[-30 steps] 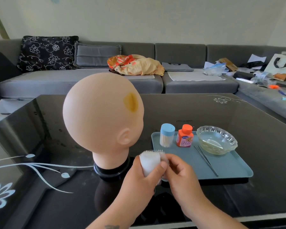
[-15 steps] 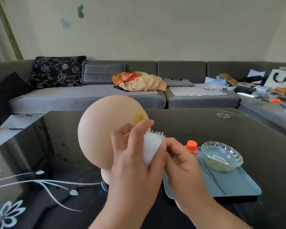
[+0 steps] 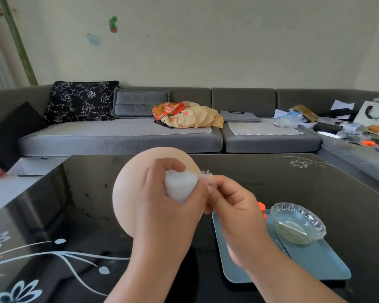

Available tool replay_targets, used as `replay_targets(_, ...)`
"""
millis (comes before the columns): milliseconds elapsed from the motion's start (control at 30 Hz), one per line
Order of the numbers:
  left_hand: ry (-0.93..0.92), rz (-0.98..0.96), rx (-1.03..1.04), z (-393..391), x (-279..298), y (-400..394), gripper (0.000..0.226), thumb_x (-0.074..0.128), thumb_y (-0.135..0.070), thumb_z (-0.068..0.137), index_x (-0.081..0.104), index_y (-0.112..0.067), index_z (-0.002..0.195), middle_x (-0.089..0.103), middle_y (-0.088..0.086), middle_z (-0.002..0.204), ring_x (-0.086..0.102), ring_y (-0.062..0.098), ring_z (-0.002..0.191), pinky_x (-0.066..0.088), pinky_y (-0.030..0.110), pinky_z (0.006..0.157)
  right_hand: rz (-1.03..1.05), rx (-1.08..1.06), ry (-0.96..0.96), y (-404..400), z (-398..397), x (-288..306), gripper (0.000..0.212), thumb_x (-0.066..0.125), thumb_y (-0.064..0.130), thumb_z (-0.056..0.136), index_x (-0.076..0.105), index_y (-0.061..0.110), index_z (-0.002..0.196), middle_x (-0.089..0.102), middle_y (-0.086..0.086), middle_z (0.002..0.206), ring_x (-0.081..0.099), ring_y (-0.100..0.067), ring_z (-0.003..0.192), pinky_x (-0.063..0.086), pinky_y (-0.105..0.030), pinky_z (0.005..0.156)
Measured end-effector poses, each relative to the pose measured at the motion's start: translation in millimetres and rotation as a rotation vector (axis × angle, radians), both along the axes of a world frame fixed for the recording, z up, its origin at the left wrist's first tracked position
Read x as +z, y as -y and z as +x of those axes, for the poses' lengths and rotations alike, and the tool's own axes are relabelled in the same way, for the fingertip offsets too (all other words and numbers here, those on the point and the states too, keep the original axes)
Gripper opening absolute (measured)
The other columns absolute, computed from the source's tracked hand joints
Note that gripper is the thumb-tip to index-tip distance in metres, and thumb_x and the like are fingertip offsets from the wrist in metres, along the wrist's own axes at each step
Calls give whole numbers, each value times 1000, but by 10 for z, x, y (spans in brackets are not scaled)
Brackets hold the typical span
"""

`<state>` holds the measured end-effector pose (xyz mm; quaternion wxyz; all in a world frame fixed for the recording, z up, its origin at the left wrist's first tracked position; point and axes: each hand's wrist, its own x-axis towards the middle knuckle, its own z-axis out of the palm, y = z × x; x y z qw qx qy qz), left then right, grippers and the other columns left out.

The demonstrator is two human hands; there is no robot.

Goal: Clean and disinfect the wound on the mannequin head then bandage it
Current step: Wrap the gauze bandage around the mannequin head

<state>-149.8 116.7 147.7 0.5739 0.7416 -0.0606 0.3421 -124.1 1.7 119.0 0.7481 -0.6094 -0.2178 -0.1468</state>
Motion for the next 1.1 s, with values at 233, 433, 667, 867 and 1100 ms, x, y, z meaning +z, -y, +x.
replay_targets(233, -32, 69, 61, -23, 16, -37, 31, 65, -29, 76, 46, -46, 94, 46, -42, 100, 48, -17, 86, 40, 6, 56, 44, -59, -185, 56, 101, -4, 14, 58, 11, 91, 73, 13, 90, 58, 1, 66, 45, -9, 57, 42, -18, 57)
replay_targets(433, -9, 119, 60, -59, -34, -36, 21, 61, -28, 74, 56, -40, 90, 49, -30, 103, 47, -17, 92, 33, -5, 67, 76, -92, -326, 12, 251, -23, 11, 60, 12, 91, 71, 12, 92, 58, -2, 65, 44, -9, 52, 41, -17, 54)
replay_targets(667, 15, 234, 143, -59, -143, 5, 40, 78, -28, 66, 47, -38, 89, 45, -20, 111, 37, -20, 104, 28, -9, 73, 109, -165, -374, -52, 318, -42, 7, 64, 12, 88, 71, 10, 88, 67, -3, 66, 54, -5, 52, 47, -18, 51)
replay_targets(867, 62, 239, 191, -113, -152, -23, 40, 72, -25, 67, 47, -42, 93, 40, -19, 108, 37, -26, 103, 26, -11, 73, 79, -233, -353, -74, 324, -85, 5, 66, 13, 87, 71, 13, 86, 64, 9, 60, 54, 2, 49, 43, -11, 48)
replay_targets(1100, 42, 252, 185, -165, -225, -18, 47, 77, -13, 70, 47, -41, 94, 42, -19, 113, 37, -28, 101, 27, -11, 70, 65, -303, -342, -82, 339, -121, 4, 67, 16, 86, 67, 19, 89, 68, 3, 70, 58, -2, 60, 44, -14, 51)
